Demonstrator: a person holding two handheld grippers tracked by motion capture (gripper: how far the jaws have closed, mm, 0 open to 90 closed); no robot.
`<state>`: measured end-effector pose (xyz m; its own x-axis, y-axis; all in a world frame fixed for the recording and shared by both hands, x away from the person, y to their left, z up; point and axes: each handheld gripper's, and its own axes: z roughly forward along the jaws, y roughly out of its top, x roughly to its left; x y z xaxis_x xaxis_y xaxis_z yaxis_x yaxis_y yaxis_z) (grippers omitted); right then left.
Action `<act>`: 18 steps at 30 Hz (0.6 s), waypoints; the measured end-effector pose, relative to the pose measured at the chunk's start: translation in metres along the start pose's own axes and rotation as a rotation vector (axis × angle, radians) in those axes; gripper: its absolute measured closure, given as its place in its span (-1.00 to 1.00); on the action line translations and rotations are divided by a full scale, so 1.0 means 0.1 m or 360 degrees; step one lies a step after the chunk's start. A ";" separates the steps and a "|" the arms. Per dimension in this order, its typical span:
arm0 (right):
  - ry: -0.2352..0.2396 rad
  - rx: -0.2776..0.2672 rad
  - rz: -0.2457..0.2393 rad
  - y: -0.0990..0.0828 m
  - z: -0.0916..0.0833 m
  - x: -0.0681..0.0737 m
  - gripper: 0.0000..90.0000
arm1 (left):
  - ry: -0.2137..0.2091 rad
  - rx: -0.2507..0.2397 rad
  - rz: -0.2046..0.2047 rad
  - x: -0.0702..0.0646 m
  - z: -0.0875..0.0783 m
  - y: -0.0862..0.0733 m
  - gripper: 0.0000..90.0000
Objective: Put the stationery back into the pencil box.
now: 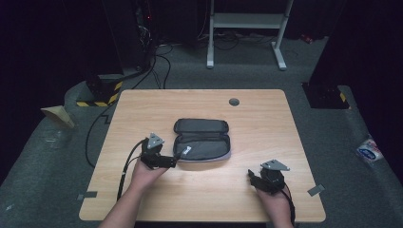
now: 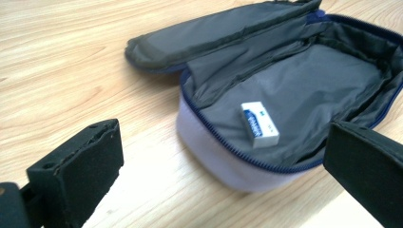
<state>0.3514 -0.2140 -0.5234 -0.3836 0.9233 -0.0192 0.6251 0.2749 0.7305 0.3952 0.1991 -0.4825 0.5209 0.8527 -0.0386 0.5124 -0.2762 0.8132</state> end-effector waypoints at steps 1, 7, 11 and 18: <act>0.0000 0.0000 0.0000 0.00 0.00 0.00 -0.21 | 0.0005 0.0004 -0.0003 0.03 -0.02 -0.02 -1.00; 0.0000 0.0000 0.0000 0.00 0.00 0.00 -0.21 | 0.0043 0.0027 -0.0034 0.21 -0.17 -0.18 -1.00; -0.0001 0.0000 0.0001 0.00 0.00 0.00 -0.21 | 0.0085 0.0059 -0.0067 0.38 -0.30 -0.36 -1.00; -0.0005 -0.0002 0.0006 0.00 0.00 0.00 -0.21 | 0.0124 0.0210 -0.0073 0.60 -0.46 -0.68 -0.99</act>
<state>0.3512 -0.2138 -0.5235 -0.3790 0.9252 -0.0188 0.6257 0.2711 0.7314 0.3601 0.2893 -0.5136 0.4429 0.8963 -0.0245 0.6222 -0.2875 0.7282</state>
